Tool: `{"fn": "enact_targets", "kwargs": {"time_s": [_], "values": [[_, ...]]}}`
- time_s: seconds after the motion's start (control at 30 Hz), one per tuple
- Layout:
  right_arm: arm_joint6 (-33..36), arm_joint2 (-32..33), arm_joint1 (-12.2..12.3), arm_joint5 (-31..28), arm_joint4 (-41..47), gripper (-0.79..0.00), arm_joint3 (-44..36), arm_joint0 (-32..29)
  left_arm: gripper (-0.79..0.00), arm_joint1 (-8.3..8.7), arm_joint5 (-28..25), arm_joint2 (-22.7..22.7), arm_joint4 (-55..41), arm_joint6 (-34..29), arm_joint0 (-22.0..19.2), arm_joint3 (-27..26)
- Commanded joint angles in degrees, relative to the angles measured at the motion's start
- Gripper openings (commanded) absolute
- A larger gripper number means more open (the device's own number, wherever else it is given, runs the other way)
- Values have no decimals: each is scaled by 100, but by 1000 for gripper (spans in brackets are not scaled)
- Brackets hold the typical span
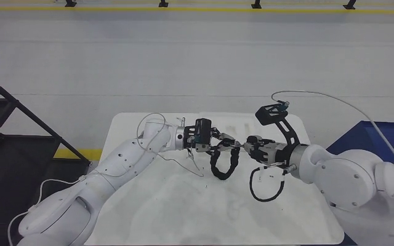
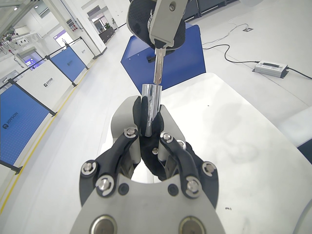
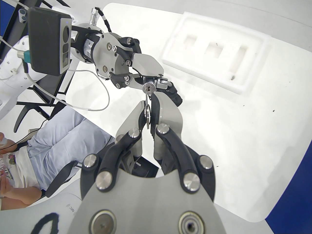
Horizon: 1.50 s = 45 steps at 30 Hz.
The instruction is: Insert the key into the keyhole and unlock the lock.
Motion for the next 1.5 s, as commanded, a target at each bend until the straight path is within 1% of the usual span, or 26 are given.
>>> {"fn": "enact_targets", "kwargs": {"time_s": [0.0, 0.4, 0.57, 1.47], "values": [[-4, -12, 1, 0, -3, -785, 14, 10, -785, -16, -40, -7, 10, 3, 2, 8], [-4, -49, 17, 5, -111, -785, 48, 15, -785, -82, -140, -96, 105, 98, 43, 106], [90, -61, 22, -61, -18, -785, 70, 42, -785, -91, -115, -148, 212, 28, 46, 145], [170, -240, 34, -64, -9, -785, 226, 187, -785, -70, -228, -403, 615, -32, 147, -51]]}}
